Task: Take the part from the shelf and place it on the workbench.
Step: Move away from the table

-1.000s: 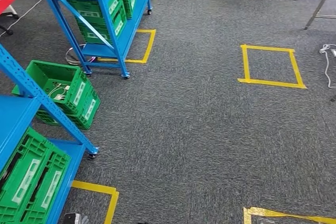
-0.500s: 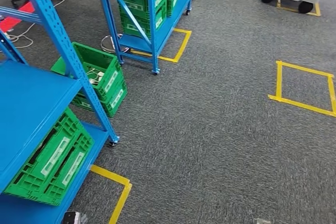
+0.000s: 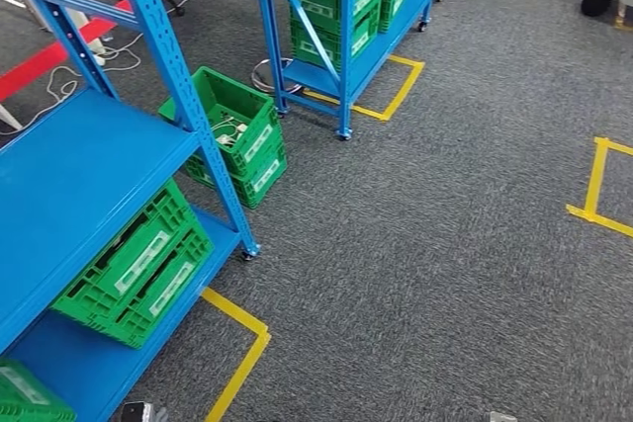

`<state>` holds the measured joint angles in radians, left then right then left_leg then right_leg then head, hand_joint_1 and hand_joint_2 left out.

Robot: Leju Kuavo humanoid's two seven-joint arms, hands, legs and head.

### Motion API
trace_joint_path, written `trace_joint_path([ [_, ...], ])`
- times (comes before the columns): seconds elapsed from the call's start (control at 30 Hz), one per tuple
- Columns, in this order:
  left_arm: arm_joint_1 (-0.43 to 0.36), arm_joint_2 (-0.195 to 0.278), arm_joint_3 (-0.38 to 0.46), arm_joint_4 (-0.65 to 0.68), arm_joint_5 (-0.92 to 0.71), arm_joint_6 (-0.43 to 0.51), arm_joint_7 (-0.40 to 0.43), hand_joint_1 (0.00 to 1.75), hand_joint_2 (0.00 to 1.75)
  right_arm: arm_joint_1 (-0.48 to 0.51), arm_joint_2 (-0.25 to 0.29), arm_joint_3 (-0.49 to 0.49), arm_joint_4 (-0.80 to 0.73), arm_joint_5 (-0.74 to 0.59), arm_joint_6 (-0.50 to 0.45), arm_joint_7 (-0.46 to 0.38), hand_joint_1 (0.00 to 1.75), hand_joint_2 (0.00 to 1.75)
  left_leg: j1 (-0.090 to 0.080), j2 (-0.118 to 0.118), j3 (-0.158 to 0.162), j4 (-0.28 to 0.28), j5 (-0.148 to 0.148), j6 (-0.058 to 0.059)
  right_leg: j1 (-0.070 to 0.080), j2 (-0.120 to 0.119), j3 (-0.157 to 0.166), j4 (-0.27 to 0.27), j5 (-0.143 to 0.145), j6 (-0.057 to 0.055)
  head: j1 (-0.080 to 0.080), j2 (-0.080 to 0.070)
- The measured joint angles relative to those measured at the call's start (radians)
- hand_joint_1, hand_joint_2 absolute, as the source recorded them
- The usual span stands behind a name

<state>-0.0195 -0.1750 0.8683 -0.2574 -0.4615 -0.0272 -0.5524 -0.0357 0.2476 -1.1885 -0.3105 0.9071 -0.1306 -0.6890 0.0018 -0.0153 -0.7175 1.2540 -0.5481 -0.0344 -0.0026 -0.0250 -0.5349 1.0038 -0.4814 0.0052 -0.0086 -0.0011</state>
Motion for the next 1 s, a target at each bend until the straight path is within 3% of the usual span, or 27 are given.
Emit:
trace_joint_path([
  [0.03, 0.001, 0.0, 0.0, 0.0, 0.0, 0.0, 0.0, 0.0, 0.0, 0.0, 0.0, 0.0, 0.0, 0.0, 0.0, 0.0, 0.0, 0.0, 0.0, 0.003, -0.003, 0.012, 0.004, 0.0, 0.001, -0.015, 0.0, 0.0, -0.001, -0.001, 0.0, 0.0],
  [0.07, 0.002, -0.001, 0.001, 0.0, 0.0, -0.001, 0.0, 0.0, 0.0, -0.002, 0.0, 0.0, 0.0, 0.0, 0.0, 0.0, 0.0, 0.0, -0.001, 0.007, 0.014, -0.014, 0.026, 0.002, 0.001, -0.028, 0.0, 0.0, -0.001, -0.001, 0.0, 0.0],
  [0.1, 0.003, -0.001, 0.002, 0.0, -0.001, -0.001, -0.001, 0.0, 0.0, -0.003, 0.0, 0.0, 0.0, 0.0, 0.0, 0.0, 0.0, 0.0, -0.002, 0.019, 0.05, -0.075, 0.058, 0.005, 0.001, -0.04, 0.002, 0.0, -0.002, 0.0, 0.0, 0.0],
  [0.13, 0.002, -0.001, 0.004, 0.0, -0.001, -0.001, -0.001, 0.0, 0.0, -0.004, 0.0, 0.0, 0.0, 0.001, 0.0, 0.0, 0.0, 0.0, -0.005, 0.046, 0.092, -0.147, 0.086, 0.008, 0.003, -0.051, 0.004, 0.0, -0.004, 0.002, 0.0, 0.0],
  [0.2, -0.003, -0.001, 0.007, 0.0, -0.002, -0.002, -0.004, 0.0, 0.0, -0.005, 0.0, -0.001, 0.0, 0.001, 0.001, 0.0, 0.0, 0.0, -0.013, 0.087, 0.148, -0.25, 0.113, 0.019, 0.008, -0.072, 0.006, 0.002, -0.009, 0.01, 0.001, 0.0],
  [0.23, -0.004, -0.001, 0.009, 0.0, -0.002, -0.002, -0.005, 0.0, 0.0, -0.006, 0.0, -0.001, 0.0, 0.001, 0.001, 0.0, 0.0, 0.0, -0.016, 0.094, 0.155, -0.268, 0.113, 0.024, 0.011, -0.082, 0.008, 0.002, -0.011, 0.014, 0.001, 0.0],
  [0.3, -0.001, -0.001, 0.013, 0.0, -0.003, -0.002, -0.006, 0.0, 0.0, -0.01, 0.0, -0.001, 0.001, 0.001, 0.001, -0.001, 0.0, 0.0, -0.016, 0.07, 0.153, -0.273, 0.115, 0.035, 0.01, -0.097, 0.013, 0.001, -0.015, 0.024, 0.002, 0.0],
  [0.37, 0.001, 0.0, 0.017, 0.0, -0.003, -0.003, -0.008, 0.0, 0.0, -0.013, 0.0, -0.001, 0.001, 0.001, 0.001, -0.001, 0.0, 0.0, -0.009, 0.047, 0.154, -0.277, 0.12, 0.046, 0.007, -0.06, 0.001, 0.036, -0.042, 0.035, 0.005, 0.0],
  [0.43, -0.002, -0.001, 0.018, 0.0, -0.003, -0.006, -0.01, 0.0, 0.0, -0.011, 0.0, -0.002, 0.001, 0.001, 0.001, -0.001, 0.0, 0.0, -0.005, 0.022, 0.154, -0.278, 0.123, 0.053, 0.003, -0.001, -0.05, 0.151, -0.102, 0.044, 0.01, 0.0],
  [0.5, -0.003, -0.003, 0.019, 0.0, -0.003, -0.008, -0.011, 0.0, 0.0, -0.007, 0.0, -0.002, 0.001, 0.001, 0.001, -0.001, 0.0, 0.0, -0.005, -0.005, 0.153, -0.278, 0.123, 0.056, 0.002, 0.019, -0.111, 0.275, -0.148, 0.047, 0.013, 0.0],
  [0.53, -0.002, -0.003, 0.019, 0.0, -0.003, -0.008, -0.011, 0.0, 0.0, -0.007, -0.001, -0.003, 0.002, 0.001, 0.001, -0.001, 0.0, 0.0, -0.005, -0.02, 0.153, -0.278, 0.124, 0.056, 0.002, 0.021, -0.125, 0.294, -0.143, 0.048, 0.013, 0.0],
  [0.57, -0.001, -0.003, 0.02, 0.0, -0.003, -0.008, -0.011, 0.0, 0.0, -0.006, -0.001, -0.003, 0.002, 0.001, 0.001, -0.001, 0.0, 0.0, -0.004, -0.035, 0.154, -0.277, 0.124, 0.055, 0.001, 0.024, -0.118, 0.271, -0.118, 0.048, 0.013, 0.0],
  [0.6, 0.0, -0.003, 0.02, 0.0, -0.003, -0.008, -0.011, 0.0, 0.0, -0.006, -0.001, -0.004, 0.002, 0.001, 0.001, -0.001, 0.0, 0.0, -0.003, -0.05, 0.155, -0.276, 0.124, 0.053, -0.002, 0.033, -0.093, 0.212, -0.079, 0.048, 0.013, 0.0],
  [0.67, -0.001, -0.003, 0.021, 0.0, -0.003, -0.008, -0.011, 0.0, 0.0, -0.007, -0.001, -0.004, 0.002, 0.001, 0.001, -0.001, 0.0, 0.0, -0.001, -0.079, 0.154, -0.272, 0.124, 0.044, -0.012, 0.084, -0.032, 0.074, -0.02, 0.05, 0.013, 0.0],
  [0.73, -0.002, -0.003, 0.022, 0.0, -0.003, -0.008, -0.011, 0.0, 0.0, -0.008, -0.001, -0.004, 0.003, 0.001, 0.001, -0.001, 0.0, 0.0, 0.001, -0.102, 0.146, -0.27, 0.128, 0.031, -0.016, 0.121, -0.003, 0.016, -0.011, 0.044, 0.013, 0.0],
  [0.8, 0.001, -0.002, 0.023, 0.0, -0.003, -0.008, -0.011, 0.0, 0.0, -0.009, -0.001, -0.004, 0.004, 0.001, 0.001, -0.001, 0.0, 0.0, 0.005, -0.123, 0.137, -0.273, 0.135, 0.018, -0.013, 0.105, 0.0, 0.014, -0.008, 0.029, 0.013, 0.0],
  [0.83, 0.004, -0.001, 0.023, 0.0, -0.003, -0.008, -0.011, 0.0, 0.0, -0.009, -0.001, -0.005, 0.004, 0.001, 0.001, -0.001, 0.0, 0.0, 0.005, -0.115, 0.132, -0.269, 0.133, 0.012, -0.012, 0.093, 0.0, 0.012, -0.005, 0.021, 0.012, 0.0],
  [0.9, 0.003, -0.001, 0.024, 0.0, -0.004, -0.008, -0.011, 0.0, 0.0, -0.009, -0.001, -0.005, 0.004, 0.002, 0.001, -0.001, 0.0, 0.0, 0.002, -0.064, 0.102, -0.211, 0.095, 0.003, -0.012, 0.064, 0.001, 0.005, 0.0, 0.009, 0.004, 0.0],
  [0.93, 0.001, -0.002, 0.024, 0.0, -0.005, -0.008, -0.011, 0.0, 0.0, -0.007, -0.001, -0.005, 0.004, 0.002, 0.001, -0.001, 0.0, 0.0, 0.0, -0.03, 0.073, -0.15, 0.061, 0.001, -0.009, 0.048, 0.001, 0.004, 0.0, 0.005, 0.0, 0.0],
  [1.0, -0.002, -0.002, 0.024, 0.0, -0.008, -0.008, -0.011, 0.0, 0.0, -0.004, -0.001, -0.006, 0.004, 0.002, 0.001, -0.001, 0.0, 0.0, -0.001, -0.001, 0.01, -0.017, 0.005, -0.002, -0.004, 0.012, 0.0, 0.004, -0.002, 0.0, -0.003, 0.0],
])
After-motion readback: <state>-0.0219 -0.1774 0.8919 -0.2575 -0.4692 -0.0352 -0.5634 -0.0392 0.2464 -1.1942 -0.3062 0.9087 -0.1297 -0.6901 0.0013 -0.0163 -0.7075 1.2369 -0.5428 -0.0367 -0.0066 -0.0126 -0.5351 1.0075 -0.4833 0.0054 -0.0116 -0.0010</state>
